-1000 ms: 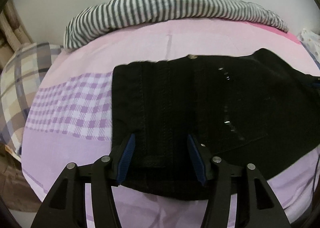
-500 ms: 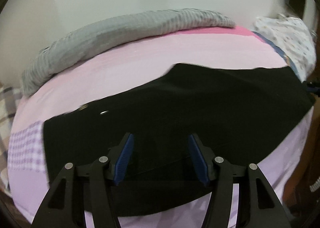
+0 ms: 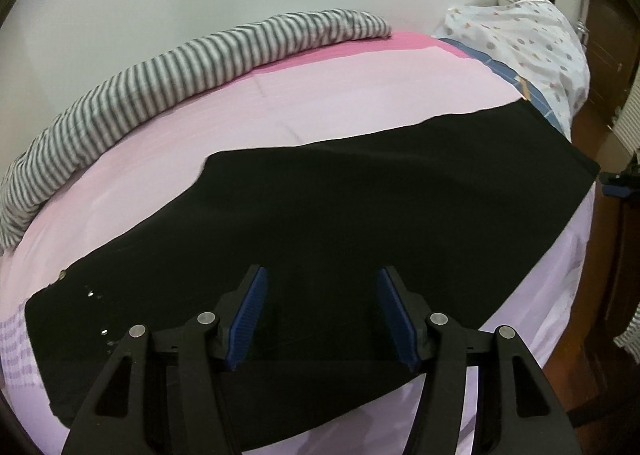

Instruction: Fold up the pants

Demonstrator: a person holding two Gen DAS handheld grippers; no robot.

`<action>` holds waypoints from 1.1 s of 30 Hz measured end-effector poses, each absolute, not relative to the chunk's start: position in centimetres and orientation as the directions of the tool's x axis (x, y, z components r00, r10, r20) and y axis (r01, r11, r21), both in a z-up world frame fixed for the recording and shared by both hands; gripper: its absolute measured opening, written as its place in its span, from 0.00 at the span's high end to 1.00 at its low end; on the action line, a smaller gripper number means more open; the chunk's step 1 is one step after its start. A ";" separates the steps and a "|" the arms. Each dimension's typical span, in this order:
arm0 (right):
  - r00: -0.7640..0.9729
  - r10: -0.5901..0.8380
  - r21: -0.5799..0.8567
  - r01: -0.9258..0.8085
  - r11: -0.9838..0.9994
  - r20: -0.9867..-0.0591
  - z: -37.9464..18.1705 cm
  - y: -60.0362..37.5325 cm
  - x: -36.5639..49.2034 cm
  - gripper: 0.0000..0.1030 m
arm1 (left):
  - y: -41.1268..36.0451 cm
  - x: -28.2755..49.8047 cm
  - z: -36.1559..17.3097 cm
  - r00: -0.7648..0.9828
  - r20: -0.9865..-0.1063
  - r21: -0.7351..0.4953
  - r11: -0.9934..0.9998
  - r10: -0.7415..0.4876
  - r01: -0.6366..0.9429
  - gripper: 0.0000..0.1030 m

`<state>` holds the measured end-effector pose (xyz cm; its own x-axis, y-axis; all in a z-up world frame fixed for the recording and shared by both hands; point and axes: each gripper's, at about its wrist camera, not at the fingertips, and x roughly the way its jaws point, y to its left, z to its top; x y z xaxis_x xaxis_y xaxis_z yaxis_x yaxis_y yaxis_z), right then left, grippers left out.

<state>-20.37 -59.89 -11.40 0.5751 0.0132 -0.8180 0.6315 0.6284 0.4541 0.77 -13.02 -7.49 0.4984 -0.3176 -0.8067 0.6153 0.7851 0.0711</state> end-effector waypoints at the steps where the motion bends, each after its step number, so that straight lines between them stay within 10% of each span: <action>1: 0.589 0.021 0.474 0.627 0.619 -0.808 -11.7 -60.0 -20.4 0.68 | -13.4 0.3 -7.4 0.496 -0.807 0.071 0.782 -0.320 0.619 0.43; 33: 0.759 0.131 0.618 0.403 0.675 -0.638 -6.0 -58.5 -12.8 0.93 | -22.6 -0.3 -9.2 0.330 -0.836 -0.090 0.703 -0.439 0.705 0.43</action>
